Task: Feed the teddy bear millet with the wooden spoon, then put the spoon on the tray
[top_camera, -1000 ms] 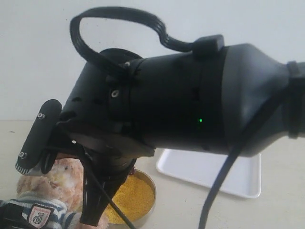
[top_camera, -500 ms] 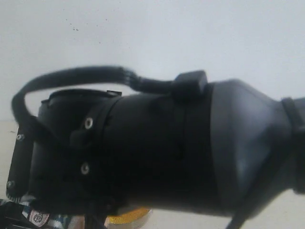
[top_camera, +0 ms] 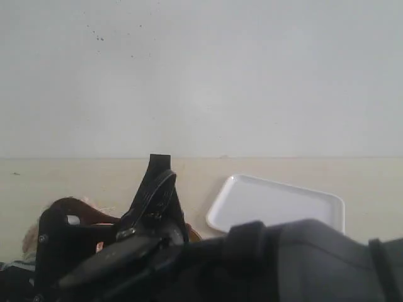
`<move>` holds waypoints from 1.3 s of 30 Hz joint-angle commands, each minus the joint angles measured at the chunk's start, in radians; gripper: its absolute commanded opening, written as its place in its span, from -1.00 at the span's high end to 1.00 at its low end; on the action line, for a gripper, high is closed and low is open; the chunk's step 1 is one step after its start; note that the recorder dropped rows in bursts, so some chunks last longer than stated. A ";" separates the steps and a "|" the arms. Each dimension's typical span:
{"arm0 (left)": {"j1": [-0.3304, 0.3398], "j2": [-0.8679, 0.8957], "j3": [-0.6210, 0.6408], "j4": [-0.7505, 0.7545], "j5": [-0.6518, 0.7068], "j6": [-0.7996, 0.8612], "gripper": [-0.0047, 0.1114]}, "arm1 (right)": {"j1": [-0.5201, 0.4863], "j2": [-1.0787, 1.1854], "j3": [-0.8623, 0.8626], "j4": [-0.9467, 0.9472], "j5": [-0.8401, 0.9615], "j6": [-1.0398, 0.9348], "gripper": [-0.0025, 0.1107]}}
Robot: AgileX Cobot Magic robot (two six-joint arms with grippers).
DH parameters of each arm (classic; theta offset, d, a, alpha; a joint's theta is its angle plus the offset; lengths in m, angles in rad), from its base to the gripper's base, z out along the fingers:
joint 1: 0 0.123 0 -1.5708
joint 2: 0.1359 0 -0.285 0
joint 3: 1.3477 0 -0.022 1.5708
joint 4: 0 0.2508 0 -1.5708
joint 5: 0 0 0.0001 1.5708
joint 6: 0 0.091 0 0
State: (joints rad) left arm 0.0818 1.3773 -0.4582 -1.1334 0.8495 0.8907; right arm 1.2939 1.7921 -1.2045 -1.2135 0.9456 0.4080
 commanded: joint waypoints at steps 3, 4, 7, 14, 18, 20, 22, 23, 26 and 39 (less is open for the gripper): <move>0.001 -0.003 0.005 -0.021 0.015 0.006 0.85 | 0.021 -0.014 0.030 -0.115 0.018 0.132 0.96; 0.001 -0.003 0.005 -0.021 0.015 0.006 0.85 | 0.021 -0.014 0.030 -0.120 0.021 0.132 0.96; 0.001 -0.003 0.005 -0.031 0.015 0.006 0.85 | 0.021 -0.014 0.030 -0.127 0.032 0.132 0.96; 0.001 -0.003 0.005 -0.037 0.015 0.006 0.85 | 0.017 -0.014 0.030 -0.129 0.080 0.138 0.96; 0.001 -0.003 0.005 -0.037 0.015 0.006 0.85 | -0.010 -0.026 0.030 -0.156 0.119 0.076 0.96; 0.001 -0.003 0.005 -0.037 0.015 0.006 0.85 | -0.034 -0.046 0.030 -0.146 0.104 0.076 0.96; 0.001 -0.003 0.005 -0.037 0.015 0.006 0.85 | -0.070 -0.081 0.030 -0.097 0.056 0.076 0.96; 0.001 -0.003 0.005 -0.037 0.015 0.006 0.85 | -0.093 -0.099 0.030 -0.067 0.030 0.074 0.96; 0.001 -0.003 0.005 -0.041 0.011 0.006 0.85 | -0.180 -0.170 0.030 0.114 -0.080 0.007 0.96; 0.001 -0.003 0.005 -0.074 -0.015 0.008 0.85 | -0.477 -0.255 0.030 0.902 -0.091 -0.692 0.96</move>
State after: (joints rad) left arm 0.0818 1.3773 -0.4582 -1.1856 0.8252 0.8924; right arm 0.8276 1.5475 -1.1752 -0.3813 0.8206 -0.1862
